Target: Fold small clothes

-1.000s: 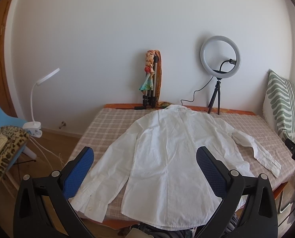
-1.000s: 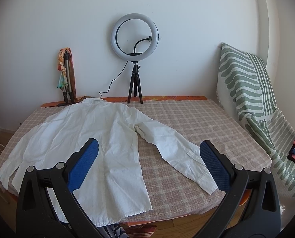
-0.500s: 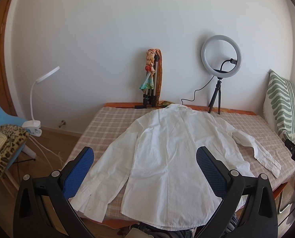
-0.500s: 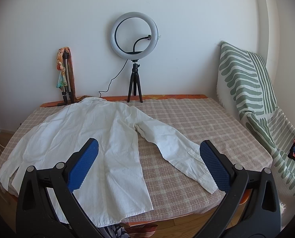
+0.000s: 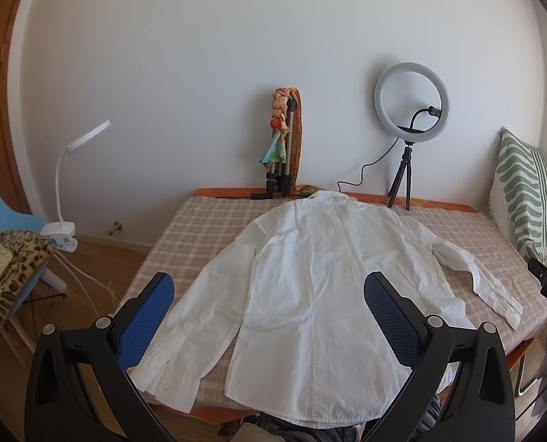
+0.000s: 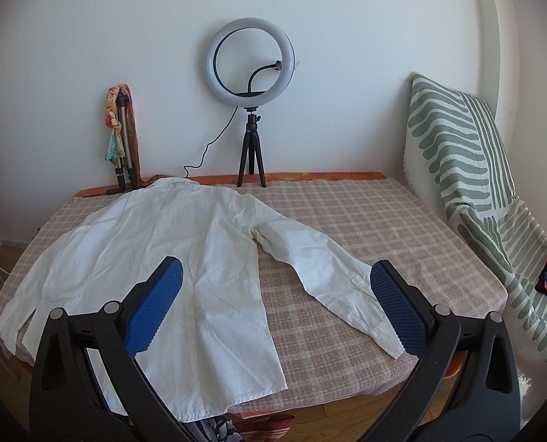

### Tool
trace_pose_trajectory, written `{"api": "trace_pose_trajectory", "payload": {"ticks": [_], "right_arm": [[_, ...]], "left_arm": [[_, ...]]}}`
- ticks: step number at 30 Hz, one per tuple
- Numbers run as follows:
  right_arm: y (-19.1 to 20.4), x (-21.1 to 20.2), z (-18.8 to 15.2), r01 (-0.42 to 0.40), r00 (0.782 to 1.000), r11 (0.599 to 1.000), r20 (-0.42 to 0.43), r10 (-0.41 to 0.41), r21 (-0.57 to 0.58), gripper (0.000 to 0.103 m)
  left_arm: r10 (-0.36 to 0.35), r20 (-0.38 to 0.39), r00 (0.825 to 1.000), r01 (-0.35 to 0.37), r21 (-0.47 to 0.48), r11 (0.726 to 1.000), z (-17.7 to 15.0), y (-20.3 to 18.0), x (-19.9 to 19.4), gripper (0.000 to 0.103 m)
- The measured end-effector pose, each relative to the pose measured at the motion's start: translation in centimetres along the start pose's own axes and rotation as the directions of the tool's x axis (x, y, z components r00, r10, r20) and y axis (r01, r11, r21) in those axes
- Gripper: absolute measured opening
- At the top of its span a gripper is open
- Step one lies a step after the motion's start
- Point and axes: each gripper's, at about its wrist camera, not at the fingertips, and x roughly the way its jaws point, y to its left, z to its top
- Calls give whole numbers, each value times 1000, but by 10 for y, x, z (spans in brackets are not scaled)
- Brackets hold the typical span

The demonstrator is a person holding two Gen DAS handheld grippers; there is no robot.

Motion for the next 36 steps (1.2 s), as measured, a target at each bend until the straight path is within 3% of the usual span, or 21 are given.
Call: {"api": "trace_pose_trajectory", "payload": {"ticks": [17,24,26,30,31,33,36], "right_arm": [[8,11,-1,-41,999,999,-32,41,6,103],[17,19,4,-107,993,994,-56,107,7,103],[19,24,5,-127,989,992,-72,128,23,103],[23,31,5,-149,984,987,-94,154,57,103],[24,33,5,-153,982,986,-99,159,64,103],[27,35,5,-158,980,985,-108,165,69,103],[32,37,5,-167,978,984,-117,173,61,103]], "left_arm": [[1,-40,999,-2,-30,1000,-6,18,18,103],[-26,-101,995,9,-165,986,-26,73,47,103],[-12,-138,990,-17,-201,979,-33,97,61,103],[-5,-230,973,-49,-228,972,-51,144,97,101],[0,-265,964,-63,-229,971,-58,154,107,101],[-2,-329,944,-82,-241,967,-72,172,128,89],[-74,-405,911,-62,-312,948,-94,194,157,88]]}}
